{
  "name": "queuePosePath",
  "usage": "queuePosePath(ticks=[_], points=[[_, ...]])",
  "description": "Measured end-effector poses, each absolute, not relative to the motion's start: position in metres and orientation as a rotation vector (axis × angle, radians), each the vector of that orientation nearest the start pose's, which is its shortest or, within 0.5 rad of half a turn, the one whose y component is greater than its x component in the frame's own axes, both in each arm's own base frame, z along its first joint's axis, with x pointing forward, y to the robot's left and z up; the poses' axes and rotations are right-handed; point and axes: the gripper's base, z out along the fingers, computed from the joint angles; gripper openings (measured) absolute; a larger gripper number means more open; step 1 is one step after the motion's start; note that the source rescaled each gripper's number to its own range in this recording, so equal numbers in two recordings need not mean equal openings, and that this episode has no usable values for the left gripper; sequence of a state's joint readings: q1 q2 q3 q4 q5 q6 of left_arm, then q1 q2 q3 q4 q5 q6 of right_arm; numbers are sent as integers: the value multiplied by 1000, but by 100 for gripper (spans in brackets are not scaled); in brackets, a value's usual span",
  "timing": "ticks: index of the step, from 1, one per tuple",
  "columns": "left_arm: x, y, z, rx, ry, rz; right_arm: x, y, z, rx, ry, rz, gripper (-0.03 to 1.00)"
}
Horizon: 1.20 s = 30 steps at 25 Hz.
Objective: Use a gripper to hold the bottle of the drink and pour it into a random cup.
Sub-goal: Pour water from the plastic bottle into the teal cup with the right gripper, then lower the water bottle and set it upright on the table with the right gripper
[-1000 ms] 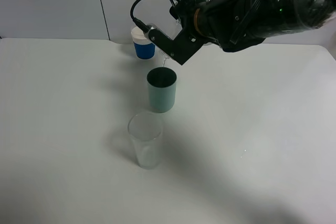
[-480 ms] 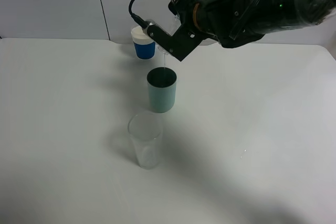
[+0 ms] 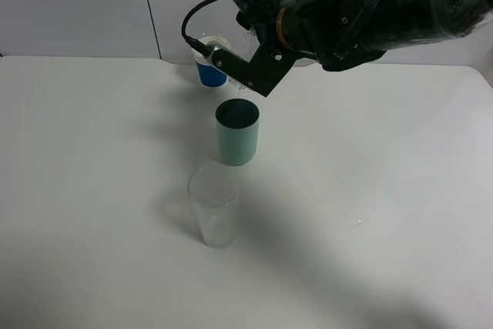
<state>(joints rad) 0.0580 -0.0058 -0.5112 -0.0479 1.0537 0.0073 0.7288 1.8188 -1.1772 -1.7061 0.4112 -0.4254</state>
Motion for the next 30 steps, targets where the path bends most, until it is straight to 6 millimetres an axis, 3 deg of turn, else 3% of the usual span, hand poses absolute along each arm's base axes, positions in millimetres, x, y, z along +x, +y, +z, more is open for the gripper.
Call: queuePosePath(ticks=[7,13,22,26,30], points=[[-7,-4,281,-49,2019,-16,326,243,235,-2253,497,-1277,0],[-7,-4,281,-49,2019,-16,326,243,234,-2224,552,-1240,0],[-7,-4,281,-49,2019,-16,324,243,234,-1875,1112,-899,0],[-7,-4,281,-49,2019,-16,324,234,249,-1598,1375,-715,0],[-7,-4,281,-49,2019,-16,326,212,271,-1281,1606,-531,0]])
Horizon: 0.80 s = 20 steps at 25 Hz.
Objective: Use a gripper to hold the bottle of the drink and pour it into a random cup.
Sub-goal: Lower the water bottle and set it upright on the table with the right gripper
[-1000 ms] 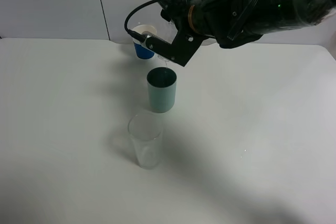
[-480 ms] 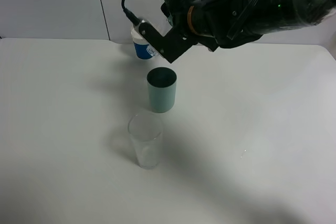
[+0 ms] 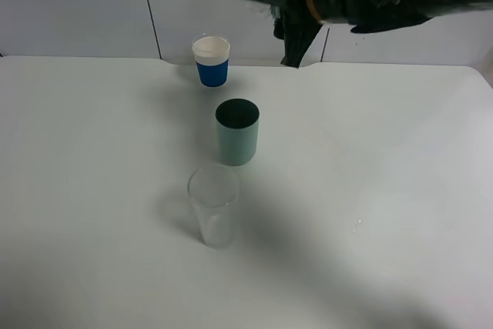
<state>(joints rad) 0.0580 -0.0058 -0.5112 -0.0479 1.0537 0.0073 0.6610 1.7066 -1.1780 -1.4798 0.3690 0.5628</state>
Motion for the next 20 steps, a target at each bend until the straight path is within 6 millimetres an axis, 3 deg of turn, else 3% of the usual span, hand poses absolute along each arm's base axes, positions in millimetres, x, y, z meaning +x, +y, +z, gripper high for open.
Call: queuePosePath(ticks=[5,9,13,20], points=[[-7,-4,281,-49,2019,-16,326,189,295,-967,1772,-272,0],[-7,-4,281,-49,2019,-16,325,177,311,-824,1799,-88,0],[-7,-4,281,-49,2019,-16,323,173,322,-833,1743,-24,0],[-7,-4,281,-49,2019,-16,322,175,326,-814,1718,53,0]])
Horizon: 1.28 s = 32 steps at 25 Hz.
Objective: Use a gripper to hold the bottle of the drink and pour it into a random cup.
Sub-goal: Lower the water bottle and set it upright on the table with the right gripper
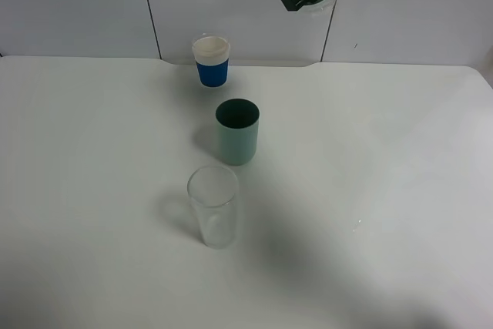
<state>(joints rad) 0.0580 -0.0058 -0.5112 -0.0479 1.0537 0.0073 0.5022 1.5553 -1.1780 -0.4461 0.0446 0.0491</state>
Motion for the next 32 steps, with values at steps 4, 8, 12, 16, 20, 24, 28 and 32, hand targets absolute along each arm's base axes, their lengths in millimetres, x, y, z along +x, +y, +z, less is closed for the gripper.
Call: queuePosePath(ticks=[4,8,12,16,20,24,28,32], points=[[-7,-4,281,-49,2019,-16,322,176,326,-815,1712,68,0],[-7,-4,281,-49,2019,-16,318,175,310,-795,1685,88,0],[-7,-4,281,-49,2019,-16,308,168,278,-752,1679,94,0],[-7,-4,281,-49,2019,-16,294,158,246,-721,1681,95,0],[-7,-4,281,-49,2019,-16,277,148,221,-673,1681,115,0],[-7,-4,281,-49,2019,-16,261,138,203,-641,1680,125,0],[-7,-4,281,-49,2019,-17,257,119,190,-565,1726,118,0],[-7,-4,281,-49,2019,-17,264,101,175,-413,1803,145,0]])
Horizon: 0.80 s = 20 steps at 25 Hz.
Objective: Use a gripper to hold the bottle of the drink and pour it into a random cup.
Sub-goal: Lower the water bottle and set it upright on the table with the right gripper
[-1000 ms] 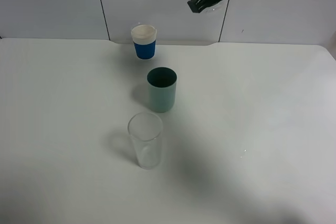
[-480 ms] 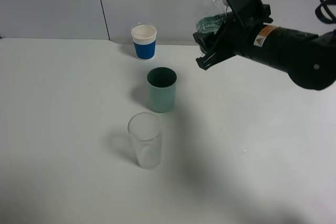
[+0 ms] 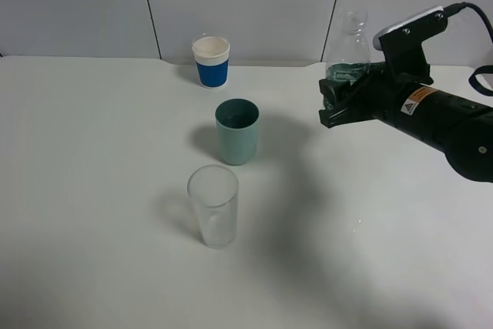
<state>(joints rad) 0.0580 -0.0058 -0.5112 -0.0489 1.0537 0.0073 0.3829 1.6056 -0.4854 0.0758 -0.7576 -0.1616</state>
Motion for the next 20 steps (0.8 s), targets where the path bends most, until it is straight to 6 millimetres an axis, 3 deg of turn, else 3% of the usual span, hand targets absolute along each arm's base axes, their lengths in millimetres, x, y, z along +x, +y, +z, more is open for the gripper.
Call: queuePosePath(ticks=[10,20], points=[[-7,-4,281,-49,2019,-17,278,101,128,-298,1816,215,0],[-7,-4,281,-49,2019,-17,278,106,105,-315,1855,276,0]])
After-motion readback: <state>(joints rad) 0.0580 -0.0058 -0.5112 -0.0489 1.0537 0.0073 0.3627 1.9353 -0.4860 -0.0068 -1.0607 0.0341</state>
